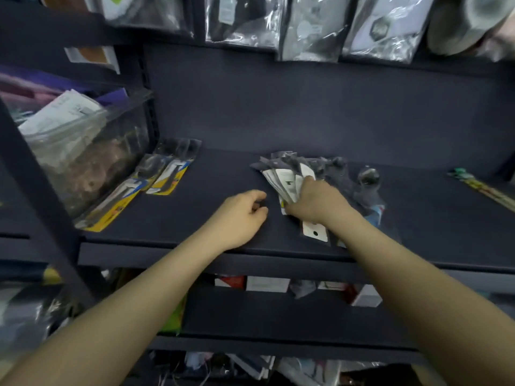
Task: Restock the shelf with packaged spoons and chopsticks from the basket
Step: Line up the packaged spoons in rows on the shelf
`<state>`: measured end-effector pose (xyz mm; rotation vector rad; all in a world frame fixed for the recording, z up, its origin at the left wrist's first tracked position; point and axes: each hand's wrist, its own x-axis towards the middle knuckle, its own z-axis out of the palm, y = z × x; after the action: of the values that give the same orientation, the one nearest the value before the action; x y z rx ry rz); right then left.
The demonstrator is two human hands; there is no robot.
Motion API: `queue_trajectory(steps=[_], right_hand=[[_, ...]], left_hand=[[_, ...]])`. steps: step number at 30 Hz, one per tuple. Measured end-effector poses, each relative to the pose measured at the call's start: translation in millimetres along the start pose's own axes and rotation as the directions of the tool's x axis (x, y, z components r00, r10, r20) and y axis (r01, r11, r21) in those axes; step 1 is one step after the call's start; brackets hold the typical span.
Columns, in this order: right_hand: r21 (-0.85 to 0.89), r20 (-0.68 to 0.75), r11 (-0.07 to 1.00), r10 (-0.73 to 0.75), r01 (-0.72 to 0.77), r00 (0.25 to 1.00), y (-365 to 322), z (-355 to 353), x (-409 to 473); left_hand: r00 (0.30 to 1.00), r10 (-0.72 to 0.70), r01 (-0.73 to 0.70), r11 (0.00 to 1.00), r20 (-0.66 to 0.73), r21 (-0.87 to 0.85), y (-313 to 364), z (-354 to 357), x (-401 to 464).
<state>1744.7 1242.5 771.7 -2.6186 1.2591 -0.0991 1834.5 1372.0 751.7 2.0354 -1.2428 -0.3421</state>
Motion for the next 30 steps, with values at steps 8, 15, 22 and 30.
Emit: queue_trajectory(steps=[8, 15, 22, 30], right_hand=[[-0.166, -0.095, 0.984, -0.074, 0.058, 0.993, 11.9, -21.7, 30.9], [-0.019, -0.119, 0.986, -0.166, 0.165, 0.979, 35.8, -49.5, 43.3], [0.666, -0.16, 0.676, -0.285, 0.317, 0.945, 60.3, -72.1, 32.7], [0.907, -0.011, 0.362, -0.488, 0.214, 0.873, 64.2, -57.8, 32.0]], left_hand=[[0.995, -0.044, 0.051, 0.996, 0.09, -0.079, 22.2, 9.1, 33.4], [0.994, -0.087, 0.092, 0.993, 0.068, -0.073, 33.6, 22.0, 54.6], [0.986, -0.092, 0.022, 0.903, -0.141, -0.429, 64.9, 25.5, 71.7], [0.967, -0.251, 0.077, 0.442, -0.041, -0.894, 79.1, 35.3, 74.2]])
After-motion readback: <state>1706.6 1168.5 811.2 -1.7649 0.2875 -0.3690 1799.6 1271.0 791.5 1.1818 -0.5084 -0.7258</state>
